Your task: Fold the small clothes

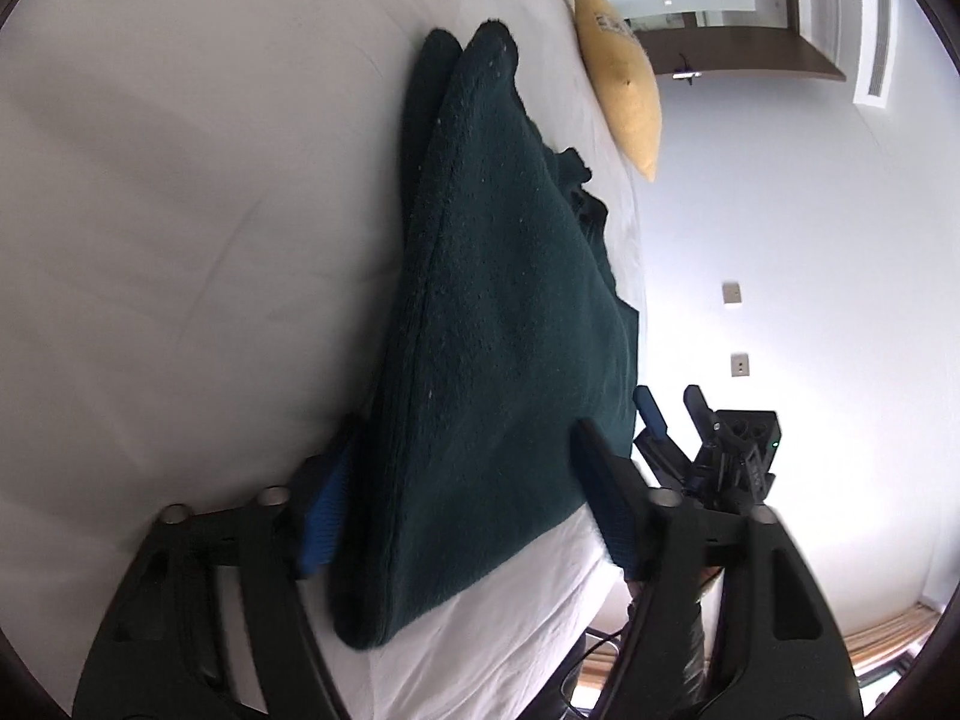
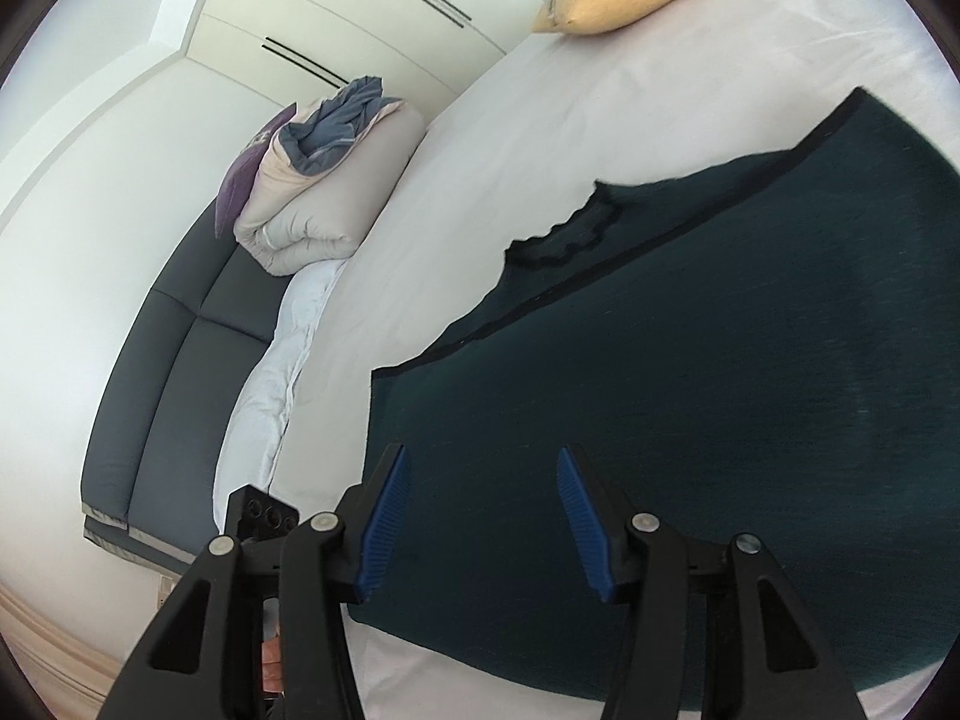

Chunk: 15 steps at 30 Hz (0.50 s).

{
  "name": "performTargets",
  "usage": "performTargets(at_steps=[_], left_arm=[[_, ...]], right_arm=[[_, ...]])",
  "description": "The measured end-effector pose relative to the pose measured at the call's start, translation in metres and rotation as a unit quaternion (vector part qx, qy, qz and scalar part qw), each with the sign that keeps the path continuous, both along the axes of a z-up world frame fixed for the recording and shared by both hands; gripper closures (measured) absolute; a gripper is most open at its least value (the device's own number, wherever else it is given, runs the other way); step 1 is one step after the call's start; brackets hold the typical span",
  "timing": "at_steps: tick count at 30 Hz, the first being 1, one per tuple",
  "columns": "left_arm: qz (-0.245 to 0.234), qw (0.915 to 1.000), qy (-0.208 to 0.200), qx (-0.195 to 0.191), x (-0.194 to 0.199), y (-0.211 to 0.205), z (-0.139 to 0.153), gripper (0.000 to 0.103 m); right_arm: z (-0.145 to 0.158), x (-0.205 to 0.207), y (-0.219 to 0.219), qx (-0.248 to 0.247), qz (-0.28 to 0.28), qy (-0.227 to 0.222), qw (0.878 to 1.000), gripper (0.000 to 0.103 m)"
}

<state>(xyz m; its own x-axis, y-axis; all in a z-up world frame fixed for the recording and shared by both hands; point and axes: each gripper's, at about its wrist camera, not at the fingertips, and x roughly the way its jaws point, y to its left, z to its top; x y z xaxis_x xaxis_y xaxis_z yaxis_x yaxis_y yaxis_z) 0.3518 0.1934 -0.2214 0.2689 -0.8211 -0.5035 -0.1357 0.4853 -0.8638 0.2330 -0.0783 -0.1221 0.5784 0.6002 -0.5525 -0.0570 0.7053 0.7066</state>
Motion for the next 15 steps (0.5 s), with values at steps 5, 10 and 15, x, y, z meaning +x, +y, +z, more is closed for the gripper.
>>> performTargets(at_steps=[5,10,15], left_arm=[[0.012,0.9995,0.017,-0.024,-0.011,-0.002,-0.017,0.08],[0.021,0.9996,0.011,-0.012,-0.018,-0.002,-0.008,0.091],[0.023,0.9994,-0.015,0.022,-0.016,-0.014,0.029,0.092]], right_arm=[[-0.006,0.014,0.021,-0.006,0.03,0.012,0.999,0.048],[-0.018,0.025,0.031,-0.015,0.047,0.03,0.998,0.048],[-0.032,0.026,0.017,0.015,0.045,0.039,0.998,0.048]])
